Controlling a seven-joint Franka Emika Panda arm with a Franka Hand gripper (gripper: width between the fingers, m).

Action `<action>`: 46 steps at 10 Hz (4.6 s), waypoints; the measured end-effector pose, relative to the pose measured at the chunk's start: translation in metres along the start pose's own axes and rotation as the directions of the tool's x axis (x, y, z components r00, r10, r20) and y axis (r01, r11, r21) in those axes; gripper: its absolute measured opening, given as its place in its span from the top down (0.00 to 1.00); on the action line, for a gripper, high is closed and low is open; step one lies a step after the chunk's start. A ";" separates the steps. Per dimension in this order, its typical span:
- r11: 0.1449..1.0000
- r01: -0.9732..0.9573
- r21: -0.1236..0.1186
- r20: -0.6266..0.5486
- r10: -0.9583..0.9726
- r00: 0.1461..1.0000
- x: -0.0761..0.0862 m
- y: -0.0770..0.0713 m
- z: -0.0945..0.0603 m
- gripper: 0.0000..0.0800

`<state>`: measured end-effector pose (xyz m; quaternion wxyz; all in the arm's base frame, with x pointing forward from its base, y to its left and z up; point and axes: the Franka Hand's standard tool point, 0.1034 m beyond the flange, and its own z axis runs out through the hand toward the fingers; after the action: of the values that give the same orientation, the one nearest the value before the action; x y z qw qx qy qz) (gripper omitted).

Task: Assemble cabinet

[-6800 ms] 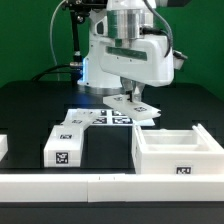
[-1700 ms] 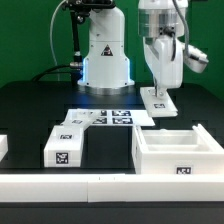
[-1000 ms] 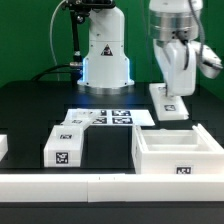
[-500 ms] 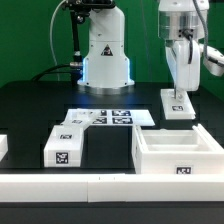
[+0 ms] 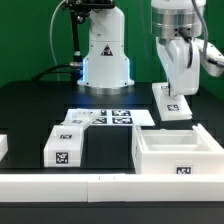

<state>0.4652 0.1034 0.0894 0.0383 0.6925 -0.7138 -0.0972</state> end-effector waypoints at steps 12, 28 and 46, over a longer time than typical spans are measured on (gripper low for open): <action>0.995 0.096 0.021 -0.039 -0.095 0.995 0.003 -0.004 0.010 0.92; 0.999 -0.006 -0.050 -0.052 0.004 0.999 -0.013 0.040 0.024 0.92; 0.936 -0.080 0.343 0.014 0.080 0.997 0.030 0.024 0.019 0.92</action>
Offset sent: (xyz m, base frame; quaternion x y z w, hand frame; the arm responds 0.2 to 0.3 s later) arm 0.0110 -0.0101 -0.0015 -0.0916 0.0546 -0.0833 0.9908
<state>0.4366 0.0757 0.0731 -0.0790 0.6590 -0.7474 0.0302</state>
